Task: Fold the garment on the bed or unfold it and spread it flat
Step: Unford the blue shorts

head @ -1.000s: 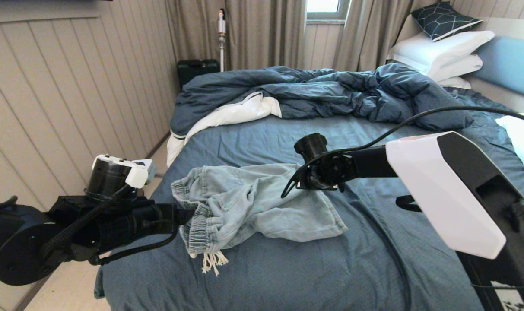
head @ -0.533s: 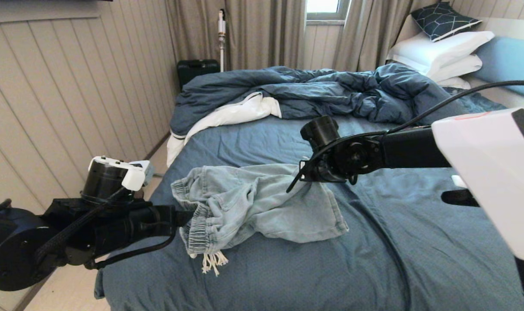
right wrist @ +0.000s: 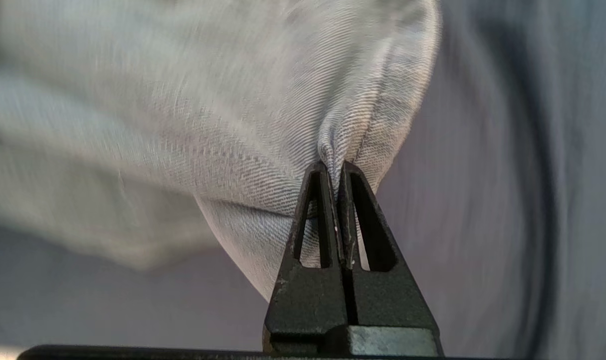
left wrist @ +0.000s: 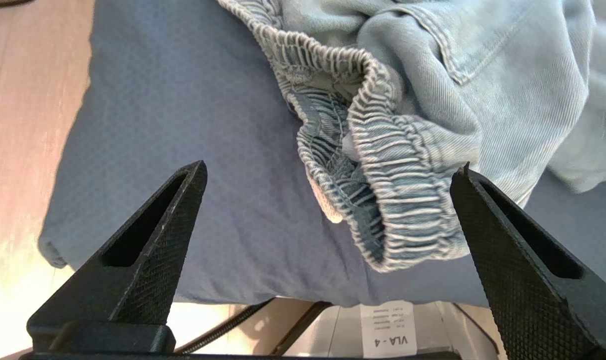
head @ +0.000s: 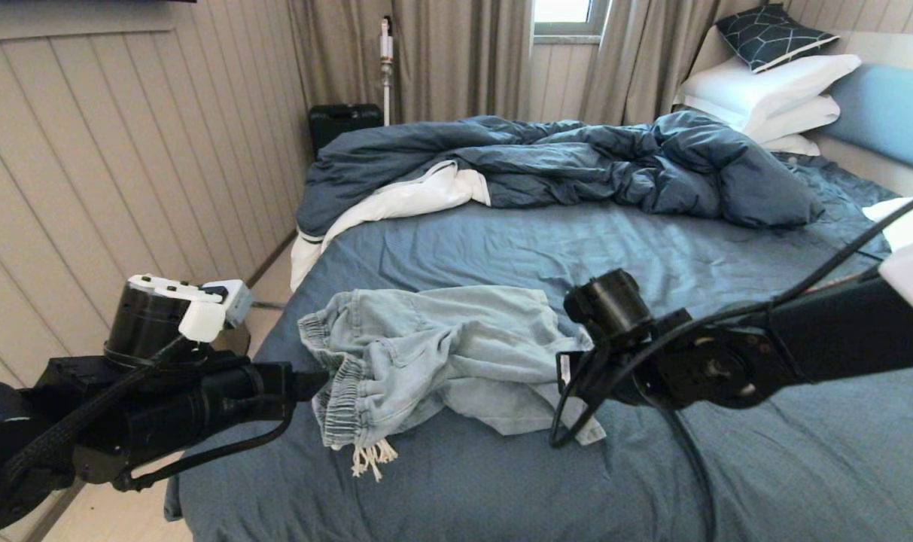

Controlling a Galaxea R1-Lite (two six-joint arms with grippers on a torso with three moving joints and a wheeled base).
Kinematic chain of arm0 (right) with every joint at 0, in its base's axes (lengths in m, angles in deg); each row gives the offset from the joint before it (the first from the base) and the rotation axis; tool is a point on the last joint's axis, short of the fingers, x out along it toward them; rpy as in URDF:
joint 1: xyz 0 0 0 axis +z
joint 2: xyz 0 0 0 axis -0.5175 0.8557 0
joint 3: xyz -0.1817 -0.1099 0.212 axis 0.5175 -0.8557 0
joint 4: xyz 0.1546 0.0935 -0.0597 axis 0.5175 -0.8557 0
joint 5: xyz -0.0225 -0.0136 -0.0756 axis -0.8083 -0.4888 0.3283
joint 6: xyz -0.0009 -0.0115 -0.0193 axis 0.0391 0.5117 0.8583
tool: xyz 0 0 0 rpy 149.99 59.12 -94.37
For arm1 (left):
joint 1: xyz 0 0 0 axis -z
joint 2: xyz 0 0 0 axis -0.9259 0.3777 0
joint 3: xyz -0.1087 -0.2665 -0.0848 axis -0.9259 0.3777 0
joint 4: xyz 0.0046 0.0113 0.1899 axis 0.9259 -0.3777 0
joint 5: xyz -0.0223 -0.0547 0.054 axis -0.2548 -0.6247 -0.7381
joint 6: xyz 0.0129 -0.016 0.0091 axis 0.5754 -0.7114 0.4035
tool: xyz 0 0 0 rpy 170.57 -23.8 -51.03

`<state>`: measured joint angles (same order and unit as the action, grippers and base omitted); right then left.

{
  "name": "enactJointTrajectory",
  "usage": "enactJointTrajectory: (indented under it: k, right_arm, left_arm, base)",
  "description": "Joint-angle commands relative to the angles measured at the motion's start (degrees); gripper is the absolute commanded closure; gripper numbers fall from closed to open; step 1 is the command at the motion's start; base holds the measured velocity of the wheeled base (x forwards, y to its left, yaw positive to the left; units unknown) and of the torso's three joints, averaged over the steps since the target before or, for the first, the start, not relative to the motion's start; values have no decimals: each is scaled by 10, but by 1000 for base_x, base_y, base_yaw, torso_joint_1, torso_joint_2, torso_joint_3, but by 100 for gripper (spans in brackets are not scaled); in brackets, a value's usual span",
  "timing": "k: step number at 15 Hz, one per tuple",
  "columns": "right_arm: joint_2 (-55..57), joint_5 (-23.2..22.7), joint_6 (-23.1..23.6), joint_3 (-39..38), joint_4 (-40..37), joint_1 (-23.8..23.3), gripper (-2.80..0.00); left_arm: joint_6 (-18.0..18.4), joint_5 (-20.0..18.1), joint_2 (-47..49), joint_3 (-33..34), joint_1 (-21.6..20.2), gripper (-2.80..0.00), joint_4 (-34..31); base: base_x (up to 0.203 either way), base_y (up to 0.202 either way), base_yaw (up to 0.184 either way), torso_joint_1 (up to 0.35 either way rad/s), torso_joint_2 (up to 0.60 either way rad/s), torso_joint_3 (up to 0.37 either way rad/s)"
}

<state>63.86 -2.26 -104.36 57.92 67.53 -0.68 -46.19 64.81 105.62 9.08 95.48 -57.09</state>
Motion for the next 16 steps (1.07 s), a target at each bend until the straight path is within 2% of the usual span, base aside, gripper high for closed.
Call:
enactJointTrajectory:
  k: [1, 7, 12, 16]
  right_arm:
    - [-62, 1, -2, -100, 46, 19, 0]
    - [-147, 2, -3, -296, 149, 61, 0]
    - [-254, -3, 0, -436, 162, 65, 0]
    - [-308, -8, 3, -514, 162, 77, 0]
  left_arm:
    - [-1, 3, -23, 9, 0, -280, 1]
    - [-1, 1, -39, 26, 0, -280, 0]
    - [0, -1, -36, 33, 0, -280, 3]
    - [-1, -2, -33, 33, 0, -280, 5]
  base:
    - [0, 0, 0, 0, 0, 0]
    - [0, 0, 0, 0, 0, 0]
    - [0, 0, 0, 0, 0, 0]
    - [0, 0, 0, 0, 0, 0]
